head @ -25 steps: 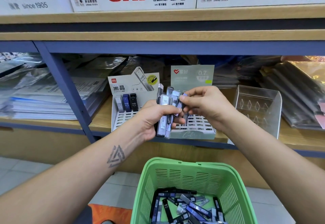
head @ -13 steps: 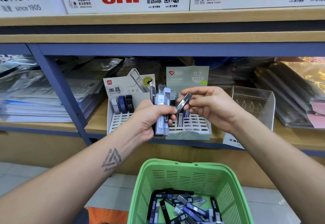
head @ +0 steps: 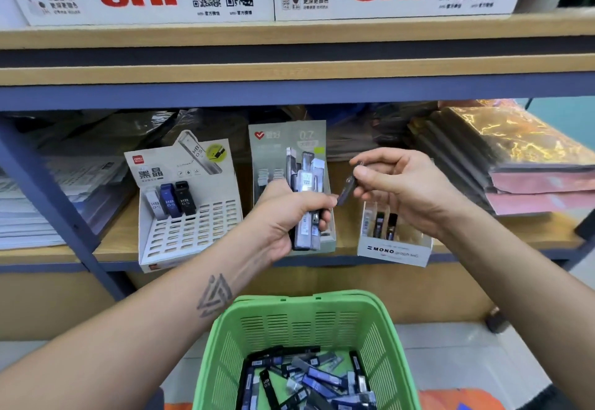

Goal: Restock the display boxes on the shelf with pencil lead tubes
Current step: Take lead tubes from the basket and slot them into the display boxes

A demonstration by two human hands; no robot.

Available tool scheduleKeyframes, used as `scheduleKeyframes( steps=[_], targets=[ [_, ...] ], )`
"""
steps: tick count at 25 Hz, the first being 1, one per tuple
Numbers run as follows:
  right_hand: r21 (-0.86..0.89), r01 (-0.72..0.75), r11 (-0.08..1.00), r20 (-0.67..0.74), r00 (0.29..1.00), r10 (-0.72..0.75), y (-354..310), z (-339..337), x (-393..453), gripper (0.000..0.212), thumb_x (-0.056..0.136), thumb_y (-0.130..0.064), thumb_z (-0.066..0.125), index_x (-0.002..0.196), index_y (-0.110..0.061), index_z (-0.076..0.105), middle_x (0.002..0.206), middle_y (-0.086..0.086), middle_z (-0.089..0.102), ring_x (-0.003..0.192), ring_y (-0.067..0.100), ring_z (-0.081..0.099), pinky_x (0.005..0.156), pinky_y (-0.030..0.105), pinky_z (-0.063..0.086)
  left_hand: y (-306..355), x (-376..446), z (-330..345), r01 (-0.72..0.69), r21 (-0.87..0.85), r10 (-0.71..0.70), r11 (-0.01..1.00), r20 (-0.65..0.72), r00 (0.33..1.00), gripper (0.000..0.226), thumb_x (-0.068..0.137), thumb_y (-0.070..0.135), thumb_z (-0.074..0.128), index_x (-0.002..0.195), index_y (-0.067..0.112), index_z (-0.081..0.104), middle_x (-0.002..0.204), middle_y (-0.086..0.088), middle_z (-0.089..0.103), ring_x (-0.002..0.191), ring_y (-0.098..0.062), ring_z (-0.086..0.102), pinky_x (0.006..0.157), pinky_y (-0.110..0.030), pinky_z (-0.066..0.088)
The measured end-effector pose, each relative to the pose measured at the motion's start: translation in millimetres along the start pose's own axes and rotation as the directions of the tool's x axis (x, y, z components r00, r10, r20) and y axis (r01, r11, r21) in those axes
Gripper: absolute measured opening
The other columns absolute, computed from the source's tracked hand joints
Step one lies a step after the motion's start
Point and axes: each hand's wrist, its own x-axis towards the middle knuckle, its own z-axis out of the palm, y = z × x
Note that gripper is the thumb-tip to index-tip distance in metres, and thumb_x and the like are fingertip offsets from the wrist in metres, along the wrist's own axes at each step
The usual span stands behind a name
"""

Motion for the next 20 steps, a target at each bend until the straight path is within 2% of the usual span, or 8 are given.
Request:
scheduleKeyframes(
  steps=[4,7,9,11,14,17,20],
  targets=[
    [-0.314,0.040,0.949,-0.140,0.986,-0.088,1,-35,-15,0.021,0.083,-0.008,0.079,0.099,0.002,0.070,0.082,0.022,0.074,0.068,0.026,0.071,0.062,0.027,0.060,-14,13,27,0.038,0.054,-0.037,0.998,-0.008,0.999,0.029,0.078,-0.014,0.071,0.105,-0.018,0.062,0.090,-0.030,0.063,0.054,-0.020,0.057,0.047,-0.025,0.047],
    [-0.490,0.010,0.872,-0.185,0.976,-0.115,8,-56,-22,0.017,0.082,-0.011,0.082,0.089,0.000,0.071,0.077,0.016,0.075,0.070,0.024,0.075,0.065,0.029,0.062,-20,19,40,0.052,0.072,-0.052,0.996,-0.006,0.999,0.016,0.078,-0.017,0.069,0.089,-0.008,0.061,0.081,-0.027,0.060,0.052,-0.021,0.057,0.045,-0.025,0.047],
    [-0.584,-0.033,0.811,-0.200,0.974,-0.104,20,-63,-22,0.012,0.083,-0.009,0.081,0.088,-0.003,0.072,0.075,0.012,0.075,0.066,0.018,0.075,0.064,0.026,0.062,-24,22,44,0.057,0.084,-0.058,0.995,0.007,0.998,0.017,0.080,-0.018,0.067,0.080,-0.003,0.059,0.071,-0.021,0.059,0.051,-0.020,0.057,0.044,-0.025,0.047],
    [-0.662,-0.066,0.747,-0.210,0.972,-0.101,35,-62,-20,0.009,0.087,-0.006,0.077,0.095,-0.004,0.075,0.074,0.010,0.075,0.063,0.012,0.074,0.065,0.023,0.061,-26,23,45,0.061,0.098,-0.062,0.993,0.015,0.998,0.020,0.080,-0.018,0.066,0.077,-0.001,0.058,0.064,-0.016,0.059,0.050,-0.020,0.057,0.045,-0.025,0.047],
    [-0.732,-0.056,0.679,-0.195,0.972,-0.131,53,-60,-17,0.019,0.090,0.001,0.071,0.108,-0.006,0.074,0.082,0.006,0.074,0.065,0.011,0.074,0.075,0.032,0.063,-29,24,43,0.052,0.116,-0.053,0.992,0.010,0.999,0.022,0.079,-0.018,0.067,0.076,0.001,0.057,0.062,-0.014,0.058,0.050,-0.020,0.057,0.047,-0.026,0.047],
    [-0.755,-0.046,0.654,-0.196,0.968,-0.158,56,-59,-15,0.014,0.089,0.001,0.071,0.096,-0.010,0.067,0.081,0.003,0.072,0.065,0.008,0.072,0.075,0.037,0.062,-29,24,37,0.047,0.131,-0.047,0.990,0.003,0.999,0.022,0.078,-0.018,0.067,0.077,0.001,0.056,0.060,-0.013,0.057,0.050,-0.021,0.057,0.047,-0.026,0.047],
    [-0.804,-0.034,0.594,-0.186,0.963,-0.196,59,-55,-16,0.008,0.086,-0.006,0.077,0.090,-0.011,0.072,0.078,0.000,0.073,0.070,0.010,0.071,0.078,0.039,0.061,-28,21,35,0.048,0.142,-0.049,0.989,0.003,0.999,0.021,0.078,-0.019,0.067,0.077,0.000,0.056,0.061,-0.014,0.056,0.050,-0.021,0.056,0.047,-0.026,0.047]
  ],
)
